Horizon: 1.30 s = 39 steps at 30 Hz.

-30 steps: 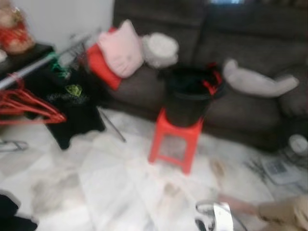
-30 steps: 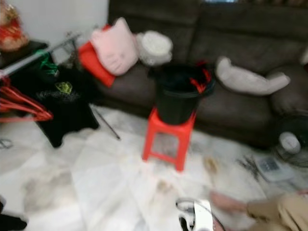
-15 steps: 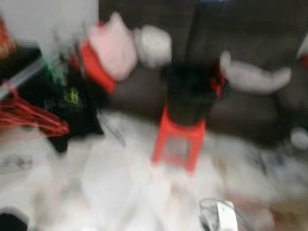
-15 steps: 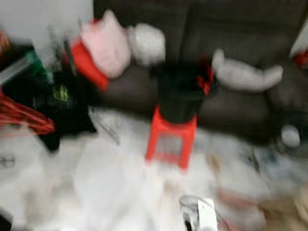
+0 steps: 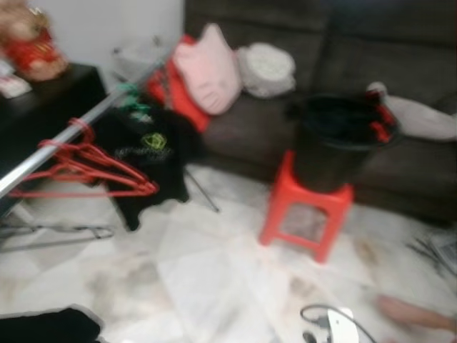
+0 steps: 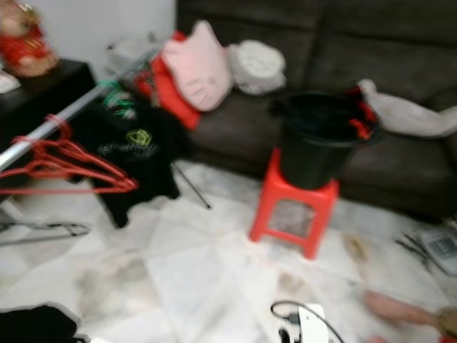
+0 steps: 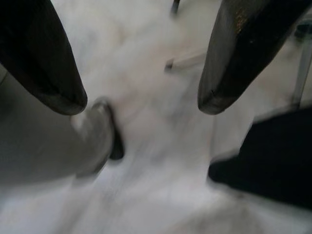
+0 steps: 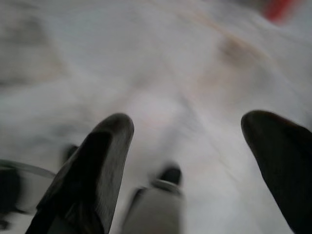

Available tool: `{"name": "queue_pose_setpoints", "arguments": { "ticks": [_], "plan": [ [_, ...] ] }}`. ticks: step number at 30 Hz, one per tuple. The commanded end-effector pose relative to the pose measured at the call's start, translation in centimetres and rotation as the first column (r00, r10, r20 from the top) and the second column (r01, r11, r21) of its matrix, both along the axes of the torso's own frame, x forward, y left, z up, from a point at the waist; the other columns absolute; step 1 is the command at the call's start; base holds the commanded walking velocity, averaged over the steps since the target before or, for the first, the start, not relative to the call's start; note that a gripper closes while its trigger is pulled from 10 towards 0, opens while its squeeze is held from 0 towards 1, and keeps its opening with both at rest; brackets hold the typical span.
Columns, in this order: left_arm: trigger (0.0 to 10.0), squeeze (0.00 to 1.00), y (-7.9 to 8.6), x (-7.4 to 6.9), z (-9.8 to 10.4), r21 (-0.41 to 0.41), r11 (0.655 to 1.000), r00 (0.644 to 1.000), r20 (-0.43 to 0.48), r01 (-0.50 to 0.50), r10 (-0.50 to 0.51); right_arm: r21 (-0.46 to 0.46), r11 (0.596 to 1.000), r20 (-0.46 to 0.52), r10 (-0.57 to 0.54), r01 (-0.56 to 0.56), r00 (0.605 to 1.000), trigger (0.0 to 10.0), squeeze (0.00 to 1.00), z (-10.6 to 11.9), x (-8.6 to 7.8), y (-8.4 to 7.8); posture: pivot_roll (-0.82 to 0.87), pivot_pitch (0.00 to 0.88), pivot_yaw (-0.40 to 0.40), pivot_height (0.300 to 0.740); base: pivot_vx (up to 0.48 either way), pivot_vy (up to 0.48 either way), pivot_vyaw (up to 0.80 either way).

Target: Hang hanger

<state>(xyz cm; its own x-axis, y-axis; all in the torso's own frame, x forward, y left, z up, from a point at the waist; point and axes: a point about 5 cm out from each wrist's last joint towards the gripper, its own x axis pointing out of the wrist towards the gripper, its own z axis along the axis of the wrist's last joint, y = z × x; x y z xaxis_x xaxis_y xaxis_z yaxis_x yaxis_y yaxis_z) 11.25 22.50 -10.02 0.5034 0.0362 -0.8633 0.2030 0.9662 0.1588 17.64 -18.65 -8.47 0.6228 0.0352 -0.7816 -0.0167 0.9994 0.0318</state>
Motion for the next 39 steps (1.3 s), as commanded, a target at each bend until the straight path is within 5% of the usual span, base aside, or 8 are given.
{"name": "queue_pose_setpoints", "arguments": {
  "ticks": [1,8,20,28,36,39],
  "plan": [
    [10.0,0.0,-0.4,-0.6,-0.3,-0.012,1.0,1.0,-0.022,0.005,-0.005,-0.015,1.0,-0.015,-0.005,0.005,1.0,10.0,0.0,-0.2,-0.6,-0.6,-0.04,0.032,-0.021,0.74,0.0,0.334,0.8],
    [10.0,0.0,-0.3,-0.7,-0.3,-0.006,1.0,1.0,-0.022,0.011,-0.011,-0.005,1.0,-0.014,-0.002,0.001,1.0,10.0,0.0,-0.2,-0.7,-0.5,-0.04,0.035,-0.02,0.74,0.0,0.238,0.75],
    [10.0,0.0,0.3,-1.1,-0.1,0.015,1.0,1.0,0.009,0.001,-0.001,0.002,1.0,-0.017,-0.004,0.004,1.0,10.0,0.0,-0.3,-0.8,-0.3,-0.04,0.038,-0.015,0.74,0.0,0.0,0.0],
    [10.0,0.0,0.3,2.1,1.6,-0.001,0.999,0.964,0.263,-0.042,0.041,0.003,1.0,-0.029,0.002,-0.002,1.0,10.0,0.0,-0.5,-1.1,-0.3,-0.03,0.043,-0.01,0.74,0.0,0.0,0.0],
    [10.0,0.0,1.3,0.5,2.9,-0.008,0.999,0.907,0.418,-0.041,0.041,0.005,1.0,-0.034,0.012,-0.012,0.999,10.0,0.0,-0.5,-1.2,-0.1,-0.02,0.045,-0.01,0.74,0.0,0.0,0.0],
    [10.0,0.0,2.0,0.0,5.4,-0.004,0.999,0.814,0.58,-0.04,0.035,0.004,1.0,-0.034,0.015,-0.015,0.999,10.0,0.0,-0.5,-1.2,-0.1,-0.02,0.045,-0.012,0.74,0.0,0.0,0.0]
  ]
}}
